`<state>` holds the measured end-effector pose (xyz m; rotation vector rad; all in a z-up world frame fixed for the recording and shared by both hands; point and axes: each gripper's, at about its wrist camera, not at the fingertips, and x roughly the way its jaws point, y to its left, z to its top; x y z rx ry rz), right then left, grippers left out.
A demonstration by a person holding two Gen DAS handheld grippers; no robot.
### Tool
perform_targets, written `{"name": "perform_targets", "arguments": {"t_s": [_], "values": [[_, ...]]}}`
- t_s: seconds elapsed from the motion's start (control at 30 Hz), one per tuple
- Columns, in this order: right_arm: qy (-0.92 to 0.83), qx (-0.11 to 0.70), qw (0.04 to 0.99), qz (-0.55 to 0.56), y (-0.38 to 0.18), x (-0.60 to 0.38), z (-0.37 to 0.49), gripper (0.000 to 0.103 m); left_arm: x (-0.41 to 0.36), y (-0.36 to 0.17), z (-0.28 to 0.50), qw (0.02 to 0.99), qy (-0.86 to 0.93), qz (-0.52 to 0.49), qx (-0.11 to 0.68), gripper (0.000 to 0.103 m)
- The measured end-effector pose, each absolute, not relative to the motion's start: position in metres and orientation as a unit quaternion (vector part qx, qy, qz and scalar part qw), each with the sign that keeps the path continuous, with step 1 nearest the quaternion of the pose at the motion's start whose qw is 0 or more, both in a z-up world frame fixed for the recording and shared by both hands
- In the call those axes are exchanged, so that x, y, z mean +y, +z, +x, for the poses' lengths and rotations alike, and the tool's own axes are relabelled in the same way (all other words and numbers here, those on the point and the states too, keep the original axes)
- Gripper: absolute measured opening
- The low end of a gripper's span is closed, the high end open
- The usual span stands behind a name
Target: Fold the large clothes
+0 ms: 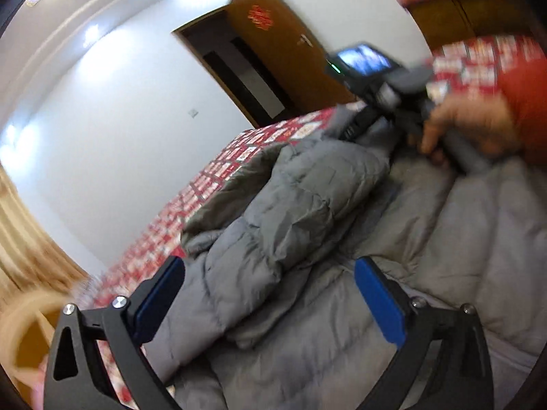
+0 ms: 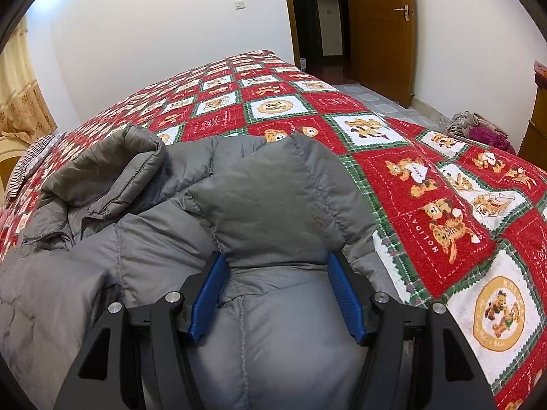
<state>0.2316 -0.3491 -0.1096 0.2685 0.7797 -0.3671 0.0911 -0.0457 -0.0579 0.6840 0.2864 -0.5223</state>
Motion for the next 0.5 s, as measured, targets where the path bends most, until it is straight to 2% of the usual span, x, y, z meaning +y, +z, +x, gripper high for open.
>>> {"name": "perform_targets", "arguments": {"t_s": [0.13,0.27,0.4,0.5], "values": [[-0.182,0.353,0.905,0.153,-0.098,-0.352,0.218,0.063,-0.01,-0.024,0.119,0.93,-0.225,0.231,0.175,0.103],[-0.146,0.285,0.935,0.153,-0.052,-0.324,0.188,0.063,0.018,-0.007,0.169,0.952,-0.159,0.136,0.223,0.103],[-0.041,0.282,0.955,0.077,-0.026,-0.261,0.189,0.063,0.018,-0.026,0.216,0.955,-0.069,0.145,0.25,0.103],[0.017,0.32,0.946,0.043,-0.039,-0.227,0.202,0.063,0.024,-0.044,0.252,0.945,-0.027,0.151,0.289,0.103]]}}
